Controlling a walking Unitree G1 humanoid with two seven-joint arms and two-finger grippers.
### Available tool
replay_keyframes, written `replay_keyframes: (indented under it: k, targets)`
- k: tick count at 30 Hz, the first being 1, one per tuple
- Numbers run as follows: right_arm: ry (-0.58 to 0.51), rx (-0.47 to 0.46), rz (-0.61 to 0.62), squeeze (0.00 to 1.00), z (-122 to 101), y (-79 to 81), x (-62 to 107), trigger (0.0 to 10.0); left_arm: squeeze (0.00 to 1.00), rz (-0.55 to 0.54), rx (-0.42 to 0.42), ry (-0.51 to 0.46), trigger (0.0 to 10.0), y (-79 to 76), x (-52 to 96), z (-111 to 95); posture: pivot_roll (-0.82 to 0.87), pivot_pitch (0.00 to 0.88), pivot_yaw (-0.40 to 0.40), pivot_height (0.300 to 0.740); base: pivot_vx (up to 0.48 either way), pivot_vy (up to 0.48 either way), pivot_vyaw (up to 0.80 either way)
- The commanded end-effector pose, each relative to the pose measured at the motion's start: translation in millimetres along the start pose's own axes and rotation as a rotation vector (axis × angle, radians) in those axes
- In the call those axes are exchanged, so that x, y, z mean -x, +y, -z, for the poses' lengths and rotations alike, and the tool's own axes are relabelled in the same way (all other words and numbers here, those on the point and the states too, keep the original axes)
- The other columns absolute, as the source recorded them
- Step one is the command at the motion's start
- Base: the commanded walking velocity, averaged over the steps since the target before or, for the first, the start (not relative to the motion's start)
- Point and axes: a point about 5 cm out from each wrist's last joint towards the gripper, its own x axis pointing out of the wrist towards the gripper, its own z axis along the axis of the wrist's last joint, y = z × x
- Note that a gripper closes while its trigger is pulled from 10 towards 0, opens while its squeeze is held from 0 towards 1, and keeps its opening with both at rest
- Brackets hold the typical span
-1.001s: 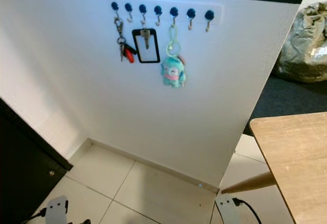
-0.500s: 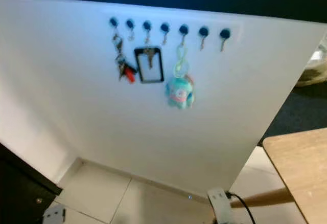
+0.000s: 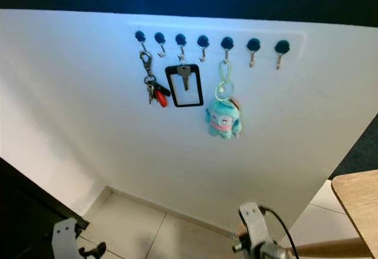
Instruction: Hang keys on a hook
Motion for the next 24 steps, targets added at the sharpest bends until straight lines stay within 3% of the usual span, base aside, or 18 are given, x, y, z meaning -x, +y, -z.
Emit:
replay_keyframes:
  k: [1, 2, 5, 9, 10, 14, 15, 16, 19, 20, 24]
  targets:
    - [-0.079, -0.005, -0.037, 0.0, -15.0, -3.6, 0.0, 10.0, 0.0, 0.022, -0.025, -0.093, 10.0, 10.1, 1.9, -24.9, -0.11, 0.038, 0.093, 0.74, 0.0, 0.0, 0.0]
    - [-0.148, 0.005, -0.09, 0.0, -32.2, -5.6, -0.5, 10.0, 0.0, 0.078, -0.03, -0.164, 10.0, 10.9, 2.4, -43.6, -0.11, 0.044, 0.087, 0.74, 0.0, 0.0, 0.0]
    - [-0.179, 0.011, -0.127, 0.0, -40.0, -5.7, -0.4, 10.0, 0.0, 0.113, -0.034, -0.193, 10.0, 10.9, 3.1, -51.7, -0.11, 0.044, 0.087, 0.74, 0.0, 0.0, 0.0]
    - [-0.31, 0.073, -0.35, 0.0, -74.0, 0.0, 3.7, 10.0, 0.0, 0.367, -0.111, -0.291, 10.0, 7.3, 11.6, -81.5, -0.11, 0.048, 0.088, 0.74, 0.0, 0.0, 0.0]
    - [-0.31, 0.073, -0.35, 0.0, -74.0, 0.0, 3.7, 10.0, 0.0, 0.367, -0.111, -0.291, 10.0, 7.3, 11.6, -81.5, -0.11, 0.048, 0.088, 0.74, 0.0, 0.0, 0.0]
    - [-0.396, 0.144, -0.527, 0.0, -96.2, 6.6, 13.5, 10.0, 0.0, 0.609, -0.157, -0.38, 10.0, 1.7, 23.9, -108.8, -0.1, 0.049, 0.086, 0.74, 0.0, 0.0, 0.0]
    - [-0.396, 0.144, -0.527, 0.0, -96.2, 6.6, 13.5, 10.0, 0.0, 0.609, -0.157, -0.38, 10.0, 1.7, 23.9, -108.8, -0.1, 0.049, 0.086, 0.74, 0.0, 0.0, 0.0]
    - [-0.433, 0.177, -0.625, 0.0, -105.7, 11.1, 22.4, 10.0, 0.0, 0.744, -0.186, -0.4, 10.0, -2.7, 31.7, -118.0, -0.1, 0.049, 0.085, 0.74, 0.0, 0.0, 0.0]
    - [-0.451, 0.198, -0.683, 0.0, -111.9, 14.5, 28.9, 10.0, 0.0, 0.823, -0.213, -0.396, 10.0, -5.5, 36.4, -121.5, -0.1, 0.049, 0.085, 0.74, 0.0, 0.0, 0.0]
    - [-0.482, 0.226, -0.727, 0.0, -120.4, 17.8, 37.5, 10.0, 0.0, 0.877, -0.255, -0.374, 10.0, -10.1, 38.8, -121.3, -0.11, 0.053, 0.077, 0.74, 0.0, 0.0, 0.0]
    - [-0.511, 0.273, -0.783, 0.0, -128.1, 23.1, 48.1, 10.0, 0.0, 0.942, -0.313, -0.35, 10.0, -17.7, 40.3, -120.6, -0.11, 0.053, 0.077, 0.74, 0.0, 0.0, 0.0]
